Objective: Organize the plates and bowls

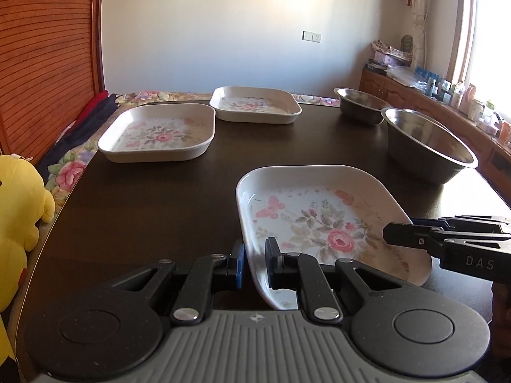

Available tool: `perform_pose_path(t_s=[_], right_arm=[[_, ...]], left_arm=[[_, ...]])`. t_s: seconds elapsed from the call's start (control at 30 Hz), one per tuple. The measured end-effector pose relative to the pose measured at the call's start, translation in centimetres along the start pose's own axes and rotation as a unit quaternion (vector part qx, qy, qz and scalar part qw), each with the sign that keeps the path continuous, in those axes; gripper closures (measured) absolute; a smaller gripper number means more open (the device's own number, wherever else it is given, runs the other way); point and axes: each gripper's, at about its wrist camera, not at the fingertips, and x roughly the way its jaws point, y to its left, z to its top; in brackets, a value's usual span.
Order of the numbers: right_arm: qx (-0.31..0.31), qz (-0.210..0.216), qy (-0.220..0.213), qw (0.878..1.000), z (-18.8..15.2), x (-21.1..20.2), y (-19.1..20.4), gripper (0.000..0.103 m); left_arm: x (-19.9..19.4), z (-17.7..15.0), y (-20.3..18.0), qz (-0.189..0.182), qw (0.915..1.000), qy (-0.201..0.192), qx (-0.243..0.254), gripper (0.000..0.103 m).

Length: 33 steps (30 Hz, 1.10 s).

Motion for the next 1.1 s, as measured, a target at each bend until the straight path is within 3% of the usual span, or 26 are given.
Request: perform_pose_path(t_s=[0.27, 0.43, 0.47, 0.8, 0.83, 0.9, 1.1], right_arm=[[0.008, -0.002, -0.002, 1.0, 0.0, 0.0, -0.4, 0.082], [0.012, -0.009, -0.016, 1.0, 0.6, -0.7, -0.9, 0.079], [0.01, -0.012, -0.021, 1.0, 0.9, -0.9, -1.0, 0.072], [-0.016, -0.007, -0.045, 0.999, 4.1, -0.8, -0.6, 0.07], [-0.019, -0.003, -0.045, 0.999, 4.4, -0.6, -0.5, 0.068], [-0.026, 0.003, -0.049, 0.998, 5.0, -0.4, -0.4, 0.054], [-0.054, 0.011, -0.045, 0.997, 7.4, 0.9, 1.0, 0.046]], left_arm=[[0.0, -0.1, 0.1, 0.001, 1.0, -0.003, -0.004, 0.087], [-0.2, 0.0, 0.7, 0.008, 0.9999, -0.009, -0.012, 0.068], [-0.4, 0.2, 0.8, 0.01, 0.9998, -0.013, -0.014, 0.065], [-1.8, 2.6, 2.6, 0.029, 0.9984, -0.046, -0.013, 0.051], [-1.8, 2.8, 2.8, 0.031, 0.9983, -0.047, -0.012, 0.048], [-1.6, 3.3, 3.3, 0.037, 0.9981, -0.049, -0.01, 0.044], [-0.7, 4.6, 5.5, 0.051, 0.9973, -0.051, -0.018, 0.037]])
